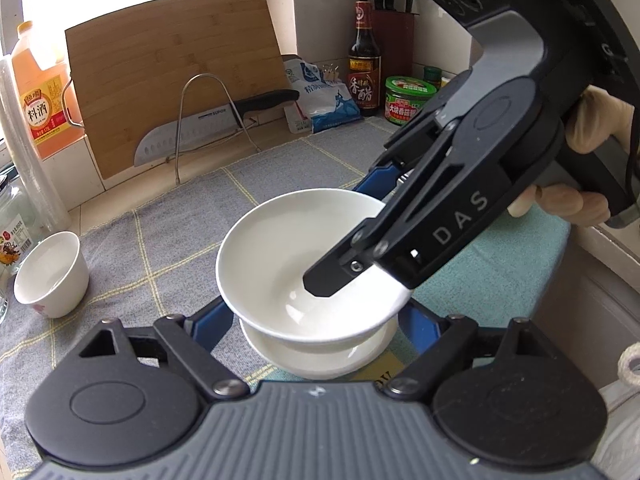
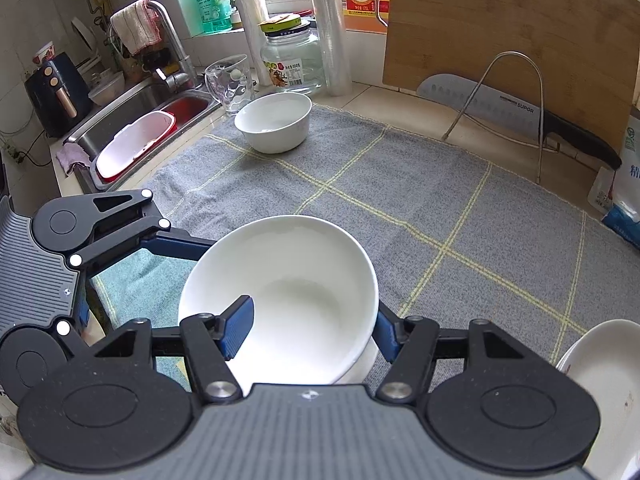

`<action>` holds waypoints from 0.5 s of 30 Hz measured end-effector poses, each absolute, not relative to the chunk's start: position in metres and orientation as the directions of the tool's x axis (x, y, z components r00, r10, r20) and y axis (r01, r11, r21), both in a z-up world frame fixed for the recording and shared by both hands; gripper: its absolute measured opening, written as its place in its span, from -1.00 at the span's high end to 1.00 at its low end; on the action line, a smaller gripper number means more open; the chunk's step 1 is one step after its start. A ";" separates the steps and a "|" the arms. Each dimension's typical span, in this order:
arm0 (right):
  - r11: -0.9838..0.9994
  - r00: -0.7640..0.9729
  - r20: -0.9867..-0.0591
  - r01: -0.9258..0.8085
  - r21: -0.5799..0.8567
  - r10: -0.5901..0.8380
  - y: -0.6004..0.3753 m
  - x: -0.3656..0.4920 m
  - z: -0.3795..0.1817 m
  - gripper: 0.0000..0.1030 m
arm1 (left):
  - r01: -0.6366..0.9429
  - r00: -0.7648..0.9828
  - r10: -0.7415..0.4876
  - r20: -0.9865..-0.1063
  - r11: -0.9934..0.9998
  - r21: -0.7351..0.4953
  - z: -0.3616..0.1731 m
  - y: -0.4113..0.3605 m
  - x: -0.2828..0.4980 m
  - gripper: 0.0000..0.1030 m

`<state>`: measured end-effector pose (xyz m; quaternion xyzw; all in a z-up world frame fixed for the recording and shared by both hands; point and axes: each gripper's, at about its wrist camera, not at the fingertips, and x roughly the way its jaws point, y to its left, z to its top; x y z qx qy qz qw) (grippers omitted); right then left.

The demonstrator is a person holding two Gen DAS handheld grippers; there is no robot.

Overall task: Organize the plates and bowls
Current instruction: 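Lower the pink-flowered bowl into the white bowl and open the right tool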

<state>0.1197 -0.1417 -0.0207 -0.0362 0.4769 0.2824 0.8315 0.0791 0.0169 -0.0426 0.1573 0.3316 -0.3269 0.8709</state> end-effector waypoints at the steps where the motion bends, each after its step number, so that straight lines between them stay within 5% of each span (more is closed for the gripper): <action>1: 0.838 0.382 -0.817 -0.504 0.208 0.432 -0.142 0.118 -0.023 -0.33 | 0.675 0.564 -0.465 -0.682 0.735 0.056 -0.044 0.016 0.078 -0.73; 15: 0.842 0.369 -0.831 -0.500 0.202 0.418 -0.139 0.115 -0.033 -0.34 | 0.676 0.557 -0.455 -0.695 0.734 0.061 -0.049 0.015 0.076 -0.73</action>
